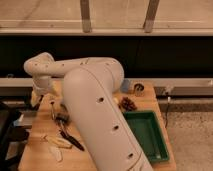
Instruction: Place fork in tray
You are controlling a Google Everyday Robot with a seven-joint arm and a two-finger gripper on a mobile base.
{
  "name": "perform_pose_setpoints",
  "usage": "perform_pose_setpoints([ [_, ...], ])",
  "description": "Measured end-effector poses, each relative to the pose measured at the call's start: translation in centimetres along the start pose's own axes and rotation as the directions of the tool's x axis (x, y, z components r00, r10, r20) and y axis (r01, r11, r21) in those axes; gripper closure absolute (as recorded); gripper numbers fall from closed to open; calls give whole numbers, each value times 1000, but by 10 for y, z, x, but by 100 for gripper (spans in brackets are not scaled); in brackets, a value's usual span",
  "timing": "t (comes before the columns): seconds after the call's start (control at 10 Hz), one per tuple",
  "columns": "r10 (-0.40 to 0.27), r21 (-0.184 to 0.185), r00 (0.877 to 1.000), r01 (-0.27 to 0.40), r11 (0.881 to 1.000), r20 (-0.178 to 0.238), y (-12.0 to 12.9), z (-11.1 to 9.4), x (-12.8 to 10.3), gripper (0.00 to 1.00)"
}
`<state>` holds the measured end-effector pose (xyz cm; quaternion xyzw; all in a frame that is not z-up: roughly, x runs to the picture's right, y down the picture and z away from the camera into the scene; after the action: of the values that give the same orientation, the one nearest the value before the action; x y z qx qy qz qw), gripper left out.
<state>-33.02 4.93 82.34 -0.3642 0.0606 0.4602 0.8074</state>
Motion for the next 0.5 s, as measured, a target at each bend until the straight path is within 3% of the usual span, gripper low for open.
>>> perform_pose_setpoints([
  [0.3,-9,-2,1000,9,1000,-4,2,6,-1,20],
  [0.5,-28,-8,1000,28,1000,-14,6,26,-7,20],
])
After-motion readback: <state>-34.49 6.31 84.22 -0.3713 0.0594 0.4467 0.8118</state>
